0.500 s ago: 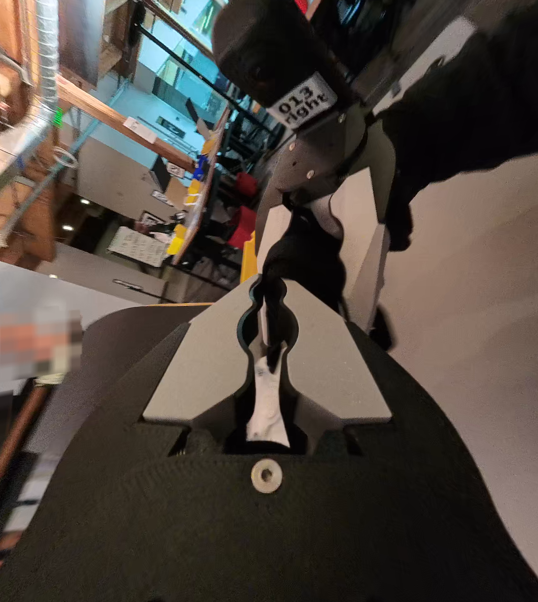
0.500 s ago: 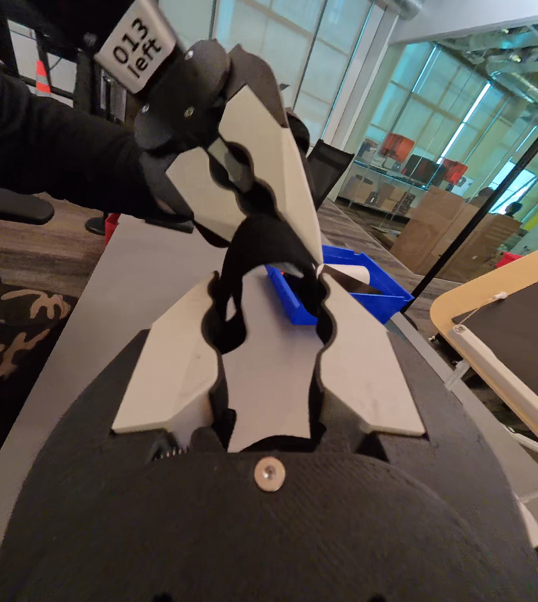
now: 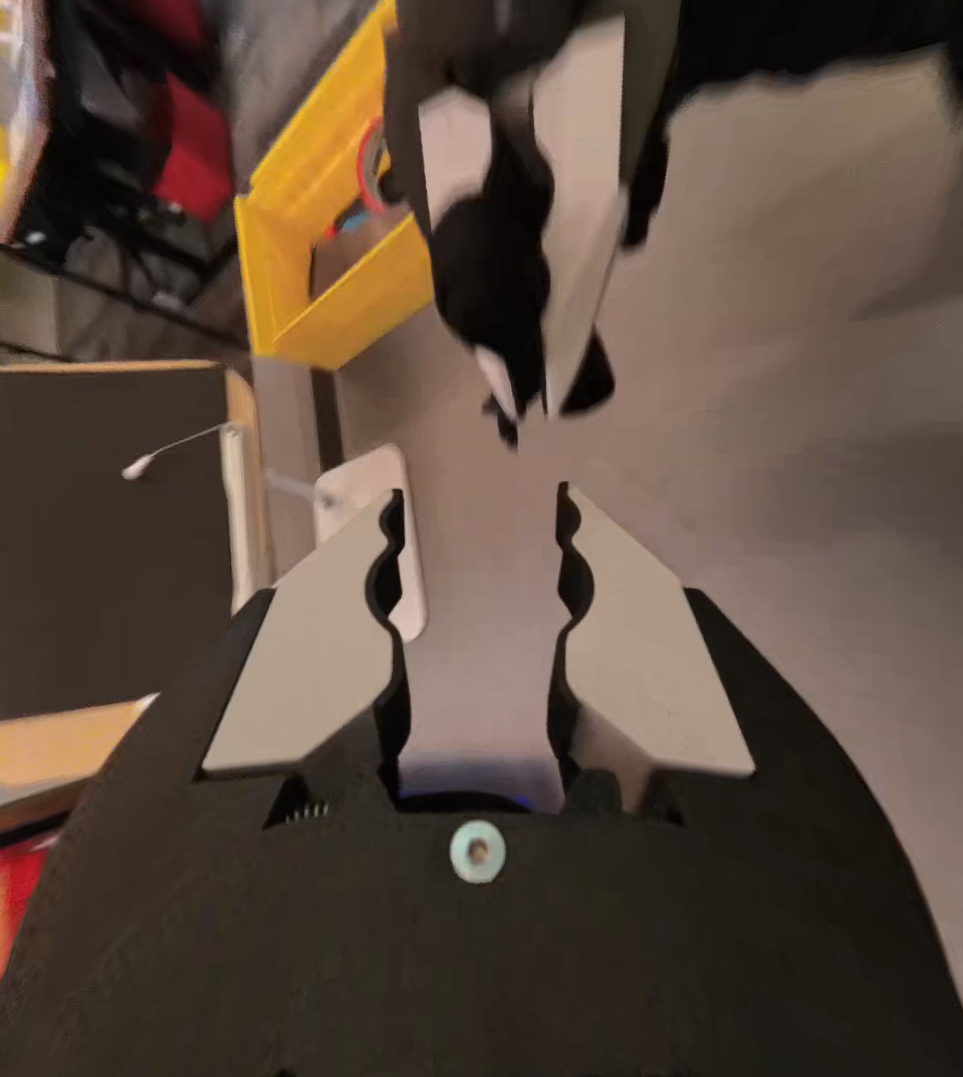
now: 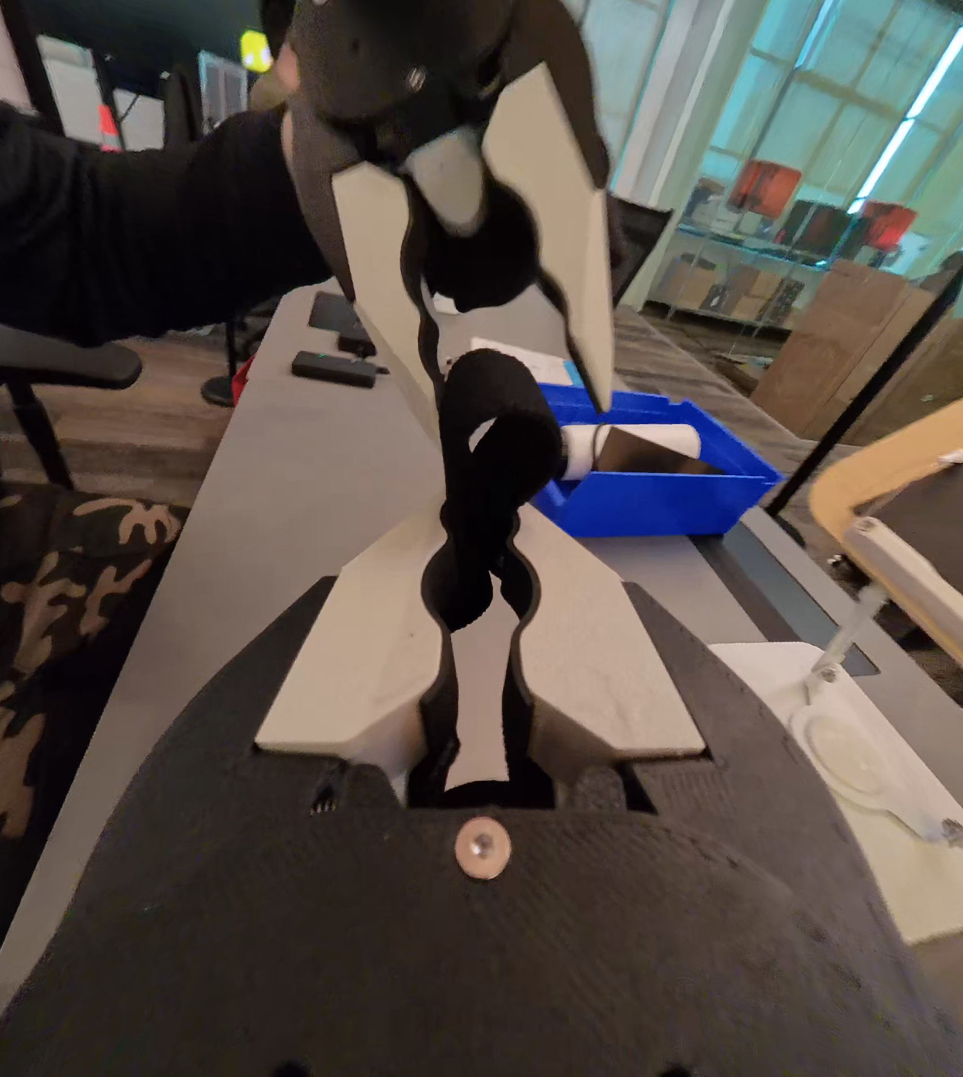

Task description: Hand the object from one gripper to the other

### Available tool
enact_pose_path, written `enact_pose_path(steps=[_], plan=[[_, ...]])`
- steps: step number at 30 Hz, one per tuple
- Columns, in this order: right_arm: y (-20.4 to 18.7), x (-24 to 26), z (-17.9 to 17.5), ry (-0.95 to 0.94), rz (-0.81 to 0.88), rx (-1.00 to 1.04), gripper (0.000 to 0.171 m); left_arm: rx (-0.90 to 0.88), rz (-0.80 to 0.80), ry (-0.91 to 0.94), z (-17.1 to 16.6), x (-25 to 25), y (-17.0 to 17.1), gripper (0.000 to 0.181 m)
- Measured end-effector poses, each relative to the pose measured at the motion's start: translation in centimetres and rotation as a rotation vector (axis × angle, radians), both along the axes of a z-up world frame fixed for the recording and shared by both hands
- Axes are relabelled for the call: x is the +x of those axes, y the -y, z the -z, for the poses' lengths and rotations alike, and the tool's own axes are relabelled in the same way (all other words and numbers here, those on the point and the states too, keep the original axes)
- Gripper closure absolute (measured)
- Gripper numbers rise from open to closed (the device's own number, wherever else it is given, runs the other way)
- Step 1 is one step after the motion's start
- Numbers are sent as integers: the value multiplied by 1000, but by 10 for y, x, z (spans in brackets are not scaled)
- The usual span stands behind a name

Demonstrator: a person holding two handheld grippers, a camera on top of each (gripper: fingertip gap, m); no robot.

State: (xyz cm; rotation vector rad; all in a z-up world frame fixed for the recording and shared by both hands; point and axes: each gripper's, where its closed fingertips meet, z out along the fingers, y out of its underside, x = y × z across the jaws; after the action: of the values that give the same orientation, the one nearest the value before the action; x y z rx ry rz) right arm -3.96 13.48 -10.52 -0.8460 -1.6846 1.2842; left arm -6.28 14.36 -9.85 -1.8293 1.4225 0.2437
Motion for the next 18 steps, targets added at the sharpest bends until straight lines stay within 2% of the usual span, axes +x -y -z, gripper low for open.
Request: enact_pose_path(steps=[3,5,9,11,15,18], plan=[[-15,11,-4,23,23,-92,165,151,-40,-110,-10,-14,-10,115],[-15,16,0,69,-36,-230,165,306,1,-195,-17,-6,-12,110],[-7,21,17,176,-143,-384,165,679,116,-509,-23,17,-11,106],[4,25,27,245,-214,-428,165,794,185,-624,-17,31,-7,107],[23,25,42,338,-313,-459,165,887,361,-743,4,54,6,109],[33,23,52,391,-361,-487,165,853,435,-812,23,58,8,116]])
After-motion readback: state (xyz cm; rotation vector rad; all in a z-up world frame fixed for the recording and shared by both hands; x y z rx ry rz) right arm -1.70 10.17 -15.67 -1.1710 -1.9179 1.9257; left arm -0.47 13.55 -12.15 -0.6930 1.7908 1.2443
